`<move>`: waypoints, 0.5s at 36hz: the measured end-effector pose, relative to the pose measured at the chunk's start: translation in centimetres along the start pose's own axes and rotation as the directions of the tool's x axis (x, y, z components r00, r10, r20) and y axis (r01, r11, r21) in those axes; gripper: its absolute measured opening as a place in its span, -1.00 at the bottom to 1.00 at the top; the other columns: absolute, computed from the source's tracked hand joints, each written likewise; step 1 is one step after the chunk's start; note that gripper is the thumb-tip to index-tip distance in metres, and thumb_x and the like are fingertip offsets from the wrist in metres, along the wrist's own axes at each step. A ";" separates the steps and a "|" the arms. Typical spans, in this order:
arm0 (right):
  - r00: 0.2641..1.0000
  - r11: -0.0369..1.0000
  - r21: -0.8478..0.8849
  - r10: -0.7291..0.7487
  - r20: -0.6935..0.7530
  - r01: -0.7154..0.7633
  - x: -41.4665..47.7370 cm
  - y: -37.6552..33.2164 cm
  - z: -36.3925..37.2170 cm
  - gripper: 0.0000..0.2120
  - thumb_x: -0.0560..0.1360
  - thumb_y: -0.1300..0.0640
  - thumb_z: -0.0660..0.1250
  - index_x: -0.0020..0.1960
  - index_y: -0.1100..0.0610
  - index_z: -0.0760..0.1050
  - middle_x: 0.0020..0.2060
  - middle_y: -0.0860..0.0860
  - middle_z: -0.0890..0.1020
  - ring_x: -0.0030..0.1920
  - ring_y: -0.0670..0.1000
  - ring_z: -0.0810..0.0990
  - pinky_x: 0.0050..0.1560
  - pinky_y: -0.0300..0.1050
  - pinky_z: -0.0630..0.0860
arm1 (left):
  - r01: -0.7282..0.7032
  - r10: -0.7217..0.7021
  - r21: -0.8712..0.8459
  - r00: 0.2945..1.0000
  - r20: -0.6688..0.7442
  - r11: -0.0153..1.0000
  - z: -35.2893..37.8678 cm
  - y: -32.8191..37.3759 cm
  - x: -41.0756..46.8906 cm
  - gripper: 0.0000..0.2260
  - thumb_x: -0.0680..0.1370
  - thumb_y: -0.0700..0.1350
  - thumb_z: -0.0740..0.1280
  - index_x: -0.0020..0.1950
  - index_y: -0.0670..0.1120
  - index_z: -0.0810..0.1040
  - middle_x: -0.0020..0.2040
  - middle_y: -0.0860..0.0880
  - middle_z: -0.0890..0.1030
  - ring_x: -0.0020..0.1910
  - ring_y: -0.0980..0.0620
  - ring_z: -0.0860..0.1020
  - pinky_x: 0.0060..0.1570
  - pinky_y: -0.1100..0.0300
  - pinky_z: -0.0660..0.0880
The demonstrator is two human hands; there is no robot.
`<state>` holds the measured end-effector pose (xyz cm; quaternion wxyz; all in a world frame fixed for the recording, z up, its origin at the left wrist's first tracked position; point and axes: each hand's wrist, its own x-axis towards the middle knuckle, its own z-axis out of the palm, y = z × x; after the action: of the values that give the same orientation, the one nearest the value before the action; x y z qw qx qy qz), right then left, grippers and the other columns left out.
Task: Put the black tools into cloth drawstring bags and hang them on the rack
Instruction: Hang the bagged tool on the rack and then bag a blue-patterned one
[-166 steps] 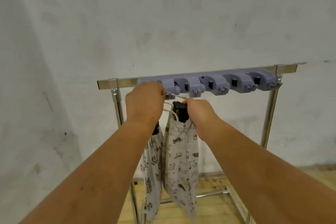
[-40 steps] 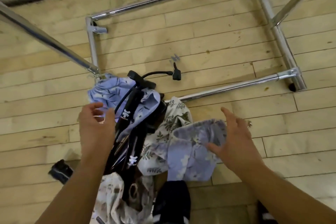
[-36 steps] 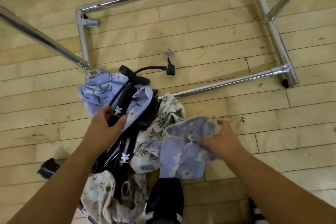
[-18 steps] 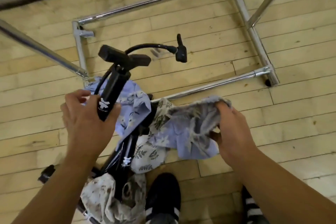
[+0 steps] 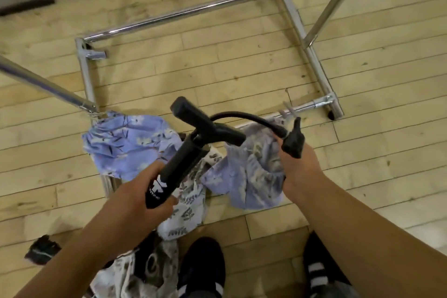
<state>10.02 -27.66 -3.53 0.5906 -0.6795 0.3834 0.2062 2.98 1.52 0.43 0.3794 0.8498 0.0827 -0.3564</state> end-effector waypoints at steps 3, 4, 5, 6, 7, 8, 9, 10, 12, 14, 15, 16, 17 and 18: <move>0.990 0.989 0.124 0.071 0.123 -0.086 0.8 -0.3 0.3 -0.82 0.66 0.23 0.24 -0.08 0.08 0.54 -0.21 0.06 0.68 -0.25 0.06 0.65 -0.16 -0.04 0.60 | 0.034 -0.034 -0.013 0.999 0.028 0.999 -0.2 -1.5 -0.2 -0.65 0.60 -0.01 0.43 0.30 0.29 0.42 0.06 0.14 0.66 -0.15 -0.02 0.66 -0.12 -0.13 0.58; 0.977 0.968 0.192 0.126 0.174 -0.159 0.9 -0.5 0.6 -0.84 0.66 0.12 0.27 -0.05 0.08 0.58 -0.26 0.03 0.70 -0.32 0.02 0.66 -0.20 -0.06 0.63 | 0.037 -0.036 -0.020 0.999 0.021 0.999 -0.3 -1.9 -0.3 -0.66 0.61 -0.05 0.42 0.29 0.27 0.44 0.07 0.19 0.66 -0.18 0.01 0.66 -0.14 -0.09 0.58; 0.954 0.928 0.272 0.193 0.231 -0.254 0.9 -0.9 1.0 -0.81 0.63 -0.01 0.32 0.03 0.09 0.62 -0.27 0.03 0.72 -0.36 0.00 0.66 -0.23 -0.07 0.66 | 0.043 -0.042 -0.036 0.999 0.023 0.998 -0.5 -2.3 -0.3 -0.67 0.61 -0.09 0.42 0.27 0.26 0.46 0.08 0.23 0.65 -0.21 0.02 0.65 -0.16 -0.06 0.57; 0.931 0.883 0.340 0.233 0.280 -0.323 1.0 -1.1 1.0 -0.69 0.59 -0.11 0.36 0.13 0.11 0.63 -0.26 0.06 0.71 -0.43 -0.02 0.62 -0.33 -0.11 0.65 | 0.051 -0.049 -0.049 0.998 0.041 0.998 -0.7 -2.5 -0.2 -0.67 0.62 -0.13 0.41 0.26 0.26 0.48 0.08 0.24 0.65 -0.22 0.00 0.64 -0.15 -0.06 0.56; 0.918 0.847 0.393 0.244 0.314 -0.359 1.2 -1.1 1.2 -0.61 0.58 -0.16 0.37 0.21 0.12 0.60 -0.30 0.07 0.66 -0.53 -0.06 0.52 -0.50 -0.20 0.55 | 0.058 -0.054 -0.055 0.996 0.071 0.997 -1.0 -2.9 -0.1 -0.66 0.62 -0.15 0.40 0.23 0.29 0.48 0.08 0.23 0.65 -0.20 -0.05 0.64 -0.13 -0.07 0.56; 0.912 0.825 0.426 0.237 0.335 -0.372 1.1 -1.3 1.3 -0.59 0.59 -0.18 0.34 0.25 0.12 0.55 -0.35 0.05 0.61 -0.60 -0.10 0.39 -0.63 -0.26 0.39 | 0.061 -0.055 -0.054 0.992 0.110 0.997 -1.1 -3.1 0.1 -0.63 0.63 -0.16 0.39 0.21 0.33 0.47 0.09 0.23 0.64 -0.18 -0.10 0.63 -0.13 -0.06 0.57; 0.906 0.808 0.450 0.228 0.357 -0.381 1.2 -1.1 1.2 -0.59 0.61 -0.19 0.30 0.25 0.12 0.53 -0.38 0.04 0.56 -0.62 -0.13 0.32 -0.67 -0.30 0.28 | 0.056 -0.048 -0.052 0.989 0.143 0.997 -1.2 -3.0 0.3 -0.61 0.63 -0.16 0.38 0.19 0.36 0.45 0.09 0.24 0.64 -0.18 -0.13 0.62 -0.15 -0.04 0.56; 0.901 0.793 0.472 0.213 0.377 -0.385 1.0 -1.0 1.0 -0.60 0.63 -0.20 0.26 0.14 0.14 0.55 -0.39 0.05 0.54 -0.61 -0.13 0.32 -0.68 -0.31 0.26 | 0.057 -0.048 -0.048 0.984 0.170 0.997 -1.1 -3.0 0.4 -0.60 0.64 -0.16 0.38 0.18 0.38 0.44 0.10 0.26 0.64 -0.16 -0.17 0.62 -0.15 -0.05 0.56; 0.914 0.781 0.518 0.161 0.371 -0.348 1.0 -0.9 0.8 -0.60 0.65 -0.17 0.21 -0.08 0.15 0.56 -0.39 0.13 0.50 -0.51 -0.02 0.41 -0.58 -0.29 0.36 | 0.053 -0.039 -0.052 0.972 0.231 0.997 -0.8 -2.5 0.7 -0.58 0.63 -0.16 0.37 0.20 0.39 0.43 0.11 0.22 0.66 -0.11 -0.26 0.62 -0.10 -0.15 0.57; 0.914 0.820 0.494 0.081 0.397 -0.287 1.2 -0.9 1.2 -0.67 0.63 -0.08 0.23 0.06 0.18 0.57 -0.27 0.19 0.59 -0.31 0.09 0.54 -0.29 -0.18 0.53 | 0.053 -0.015 -0.124 0.957 0.290 0.991 -0.4 -1.9 1.0 -0.58 0.62 -0.19 0.36 0.18 0.37 0.48 0.06 0.13 0.67 -0.18 -0.21 0.59 -0.15 -0.10 0.56; 0.912 0.840 0.471 0.066 0.404 -0.269 1.3 -0.9 1.6 -0.66 0.65 -0.05 0.21 0.19 0.20 0.56 -0.19 0.17 0.66 -0.22 0.11 0.62 -0.10 -0.11 0.58 | 0.073 -0.011 -0.185 0.947 0.320 0.980 -0.1 -1.8 1.2 -0.61 0.62 -0.22 0.36 0.19 0.30 0.51 0.03 0.09 0.68 -0.23 -0.15 0.57 -0.18 0.01 0.54; 0.912 0.862 0.437 0.066 0.405 -0.256 1.3 -1.0 2.2 -0.64 0.68 -0.04 0.18 0.25 0.22 0.53 -0.15 0.14 0.69 -0.17 0.08 0.67 0.01 -0.05 0.59 | 0.114 -0.022 -0.250 0.939 0.343 0.961 0.1 -1.6 1.5 -0.66 0.61 -0.25 0.36 0.21 0.18 0.52 0.00 0.04 0.69 -0.28 -0.08 0.54 -0.20 0.09 0.52; 0.915 0.890 0.385 0.081 0.395 -0.245 1.4 -1.0 2.8 -0.59 0.70 -0.07 0.17 0.26 0.25 0.53 -0.10 0.14 0.71 -0.13 0.06 0.71 0.09 -0.01 0.59 | 0.175 -0.049 -0.317 0.928 0.370 0.932 0.3 -1.3 1.8 -0.73 0.60 -0.26 0.37 0.21 0.05 0.52 -0.01 -0.01 0.70 -0.30 -0.04 0.51 -0.19 0.12 0.51; 0.915 0.921 0.311 0.101 0.391 -0.235 1.4 -1.1 3.5 -0.54 0.69 -0.13 0.18 0.28 0.24 0.57 -0.02 0.14 0.73 -0.04 0.07 0.73 0.19 0.05 0.61 | 0.243 -0.069 -0.391 0.909 0.410 0.888 0.3 -0.8 1.9 -0.77 0.58 -0.24 0.39 0.20 -0.04 0.51 0.00 -0.07 0.70 -0.32 -0.05 0.49 -0.18 0.11 0.49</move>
<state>12.36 -24.68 -4.57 0.7432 -0.4761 0.3547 0.3084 3.91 1.63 -1.45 0.5369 0.6475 0.1530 -0.5188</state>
